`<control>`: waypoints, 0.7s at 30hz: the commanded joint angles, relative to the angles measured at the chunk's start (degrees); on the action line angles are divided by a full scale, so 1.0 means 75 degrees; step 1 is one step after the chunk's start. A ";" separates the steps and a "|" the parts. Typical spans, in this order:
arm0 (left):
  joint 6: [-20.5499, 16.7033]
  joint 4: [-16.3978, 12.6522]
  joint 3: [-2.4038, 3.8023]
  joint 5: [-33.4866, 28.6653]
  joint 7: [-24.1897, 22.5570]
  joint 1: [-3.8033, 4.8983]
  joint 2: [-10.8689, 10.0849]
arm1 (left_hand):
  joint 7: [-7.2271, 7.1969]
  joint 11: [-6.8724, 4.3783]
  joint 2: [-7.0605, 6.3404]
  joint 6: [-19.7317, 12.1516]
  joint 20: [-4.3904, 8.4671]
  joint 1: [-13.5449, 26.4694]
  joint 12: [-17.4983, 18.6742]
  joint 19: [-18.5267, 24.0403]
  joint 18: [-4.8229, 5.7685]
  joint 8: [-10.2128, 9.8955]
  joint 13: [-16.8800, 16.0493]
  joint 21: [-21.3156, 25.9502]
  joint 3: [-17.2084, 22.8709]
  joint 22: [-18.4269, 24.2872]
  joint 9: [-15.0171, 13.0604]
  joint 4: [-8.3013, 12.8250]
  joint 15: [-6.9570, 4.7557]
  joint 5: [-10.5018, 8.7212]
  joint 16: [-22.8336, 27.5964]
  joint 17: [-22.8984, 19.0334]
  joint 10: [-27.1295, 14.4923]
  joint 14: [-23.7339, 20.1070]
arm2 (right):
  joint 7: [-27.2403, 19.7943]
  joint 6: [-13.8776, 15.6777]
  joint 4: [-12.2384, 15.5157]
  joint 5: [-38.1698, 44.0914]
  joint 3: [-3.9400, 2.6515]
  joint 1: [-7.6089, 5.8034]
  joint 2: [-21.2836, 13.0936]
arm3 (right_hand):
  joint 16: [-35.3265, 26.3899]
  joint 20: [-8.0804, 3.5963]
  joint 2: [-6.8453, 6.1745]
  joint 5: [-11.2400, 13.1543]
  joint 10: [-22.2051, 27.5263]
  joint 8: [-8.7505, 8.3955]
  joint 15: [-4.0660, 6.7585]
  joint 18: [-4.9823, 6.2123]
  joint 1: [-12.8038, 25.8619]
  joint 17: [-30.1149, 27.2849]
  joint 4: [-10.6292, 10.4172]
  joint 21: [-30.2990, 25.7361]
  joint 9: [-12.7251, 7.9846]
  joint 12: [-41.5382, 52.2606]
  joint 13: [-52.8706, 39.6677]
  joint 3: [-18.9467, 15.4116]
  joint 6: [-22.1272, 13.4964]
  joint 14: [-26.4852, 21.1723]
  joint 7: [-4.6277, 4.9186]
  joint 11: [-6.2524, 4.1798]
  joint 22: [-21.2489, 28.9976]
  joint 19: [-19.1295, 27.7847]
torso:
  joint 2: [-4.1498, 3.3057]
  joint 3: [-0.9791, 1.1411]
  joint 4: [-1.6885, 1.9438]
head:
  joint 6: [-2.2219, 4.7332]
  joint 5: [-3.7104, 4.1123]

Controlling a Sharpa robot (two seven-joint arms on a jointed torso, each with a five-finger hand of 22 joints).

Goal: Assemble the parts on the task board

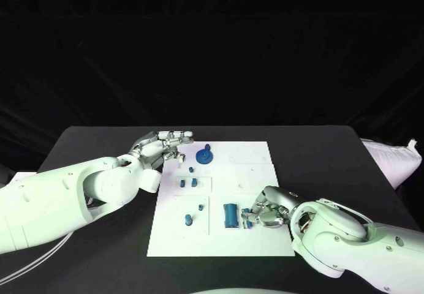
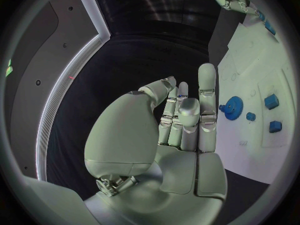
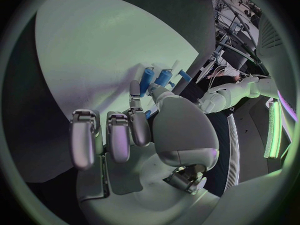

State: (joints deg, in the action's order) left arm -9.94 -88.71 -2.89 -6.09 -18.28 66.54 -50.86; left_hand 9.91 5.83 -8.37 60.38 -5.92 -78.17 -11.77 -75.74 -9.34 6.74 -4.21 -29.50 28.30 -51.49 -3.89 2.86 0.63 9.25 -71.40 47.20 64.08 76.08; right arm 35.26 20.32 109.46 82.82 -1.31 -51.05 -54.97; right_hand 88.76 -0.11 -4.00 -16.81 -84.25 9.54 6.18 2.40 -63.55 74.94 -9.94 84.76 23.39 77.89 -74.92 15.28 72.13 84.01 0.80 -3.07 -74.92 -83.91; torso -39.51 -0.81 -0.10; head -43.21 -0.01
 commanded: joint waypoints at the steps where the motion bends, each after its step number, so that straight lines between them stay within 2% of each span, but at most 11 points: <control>1: 0.0149 -0.0028 0.0004 0.0061 -0.0017 0.0002 0.0008 | 0.0004 -0.0009 0.0098 -0.0035 -0.0002 -0.0008 -0.0026 0.0069 -0.0136 -0.0018 0.0008 0.0046 -0.0010 0.0008 -0.0001 0.0033 -0.0005 0.0027 0.0040 -0.0009 -0.0054 -0.0052 | 0.0039 -0.0201 -0.0021 0.0161 0.0016 0.0020 0.0030 | 0.0018 -0.0054 0.0026 0.0045 -0.0521 0.0004 0.0071 -0.0094 0.0093 0.1762 -0.0015 0.0039 0.0011 0.0054 -0.1236 -0.0066 0.0011 0.0749 0.0004 -0.0033 -0.1135 -0.0463 | -0.0005 0.0000 -0.0001 | 0.0005 -0.0011; 7: 0.0151 -0.0031 0.0004 0.0061 -0.0012 0.0002 0.0004 | 0.0004 -0.0009 0.0098 -0.0035 -0.0002 -0.0008 -0.0026 0.0069 -0.0136 -0.0018 0.0008 0.0046 -0.0010 0.0008 -0.0001 0.0033 -0.0005 0.0027 0.0040 -0.0009 -0.0054 -0.0052 | 0.0037 -0.0206 -0.0055 0.0178 0.0016 0.0020 0.0068 | 0.0018 -0.0059 0.0054 0.0069 -0.0522 0.0018 0.0073 -0.0094 0.0184 0.1762 -0.0106 0.0039 0.0051 0.0056 -0.1244 -0.0165 0.0007 0.0750 0.0004 -0.0033 -0.1137 -0.0464 | 0.0001 0.0001 -0.0004 | -0.0002 -0.0013; 21: 0.0151 -0.0027 0.0004 0.0061 -0.0004 0.0002 -0.0002 | 0.0004 -0.0009 0.0098 -0.0035 -0.0002 -0.0008 -0.0026 0.0069 -0.0136 -0.0018 0.0008 0.0046 -0.0010 0.0008 -0.0001 0.0033 -0.0005 0.0027 0.0040 -0.0009 -0.0054 -0.0052 | 0.0004 -0.0258 0.0012 0.0185 0.0016 0.0020 0.0091 | 0.0031 -0.0061 -0.0025 0.0033 -0.0535 0.0054 0.0076 -0.0101 0.0364 0.1785 -0.0291 0.0056 0.0151 0.0124 -0.1297 -0.0550 0.0005 0.0754 -0.0001 -0.0036 -0.1164 -0.0475 | -0.0002 0.0006 -0.0008 | -0.0007 -0.0023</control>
State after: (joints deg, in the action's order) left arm -9.88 -88.78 -2.89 -5.91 -18.10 66.54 -50.93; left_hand 9.91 5.83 -8.37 60.38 -5.92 -78.17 -11.77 -75.74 -9.34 6.74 -4.21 -29.50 28.30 -51.49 -3.88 2.86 0.62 9.25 -71.40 47.21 64.08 76.08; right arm 35.55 19.22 109.23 83.57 -1.23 -50.99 -54.44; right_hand 88.76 -0.10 -4.24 -16.61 -84.25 9.95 6.17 2.43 -61.19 74.92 -12.18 84.99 24.50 78.65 -74.91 11.46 72.27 84.01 0.82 -3.06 -74.91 -83.90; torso -39.52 -0.77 -0.14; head -43.30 -0.19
